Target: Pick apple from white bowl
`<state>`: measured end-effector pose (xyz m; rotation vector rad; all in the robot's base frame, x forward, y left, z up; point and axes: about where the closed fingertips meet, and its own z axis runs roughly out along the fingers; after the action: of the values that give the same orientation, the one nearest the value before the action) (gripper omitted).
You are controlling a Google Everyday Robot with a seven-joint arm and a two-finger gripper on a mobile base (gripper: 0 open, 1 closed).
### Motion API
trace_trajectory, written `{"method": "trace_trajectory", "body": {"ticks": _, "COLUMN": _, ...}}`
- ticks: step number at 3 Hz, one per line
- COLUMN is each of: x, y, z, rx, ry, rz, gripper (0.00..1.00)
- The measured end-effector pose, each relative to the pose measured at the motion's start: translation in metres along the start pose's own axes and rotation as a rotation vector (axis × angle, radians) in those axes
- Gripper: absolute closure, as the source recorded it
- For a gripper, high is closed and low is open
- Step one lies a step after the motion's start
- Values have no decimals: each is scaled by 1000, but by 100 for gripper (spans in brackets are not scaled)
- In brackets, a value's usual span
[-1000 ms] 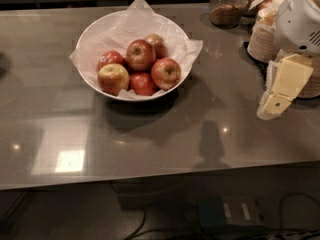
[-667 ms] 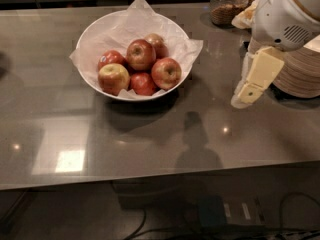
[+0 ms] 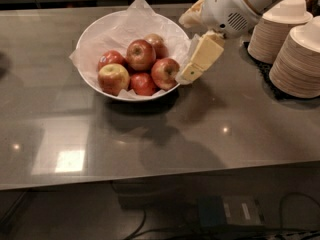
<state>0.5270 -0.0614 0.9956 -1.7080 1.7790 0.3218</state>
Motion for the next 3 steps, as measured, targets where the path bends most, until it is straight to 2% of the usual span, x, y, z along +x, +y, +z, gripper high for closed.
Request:
{"method": "trace_trajectory", "body": {"ticks": 1, "x": -17, "y": -6, "z": 15, "rx": -21, "ry": -50, "rz": -10, "gripper": 18}}
{"method": "trace_trajectory", "body": {"ticks": 2, "x": -9, "y": -13, "z": 29, "rx": 11, "ry": -25, "rz": 6, "gripper": 16}}
{"method": "trace_trajectory", "body": {"ticks": 3, "x": 2, "y": -17, "z": 43, "rx": 32, "ry": -9, "rz": 34, "gripper": 20}}
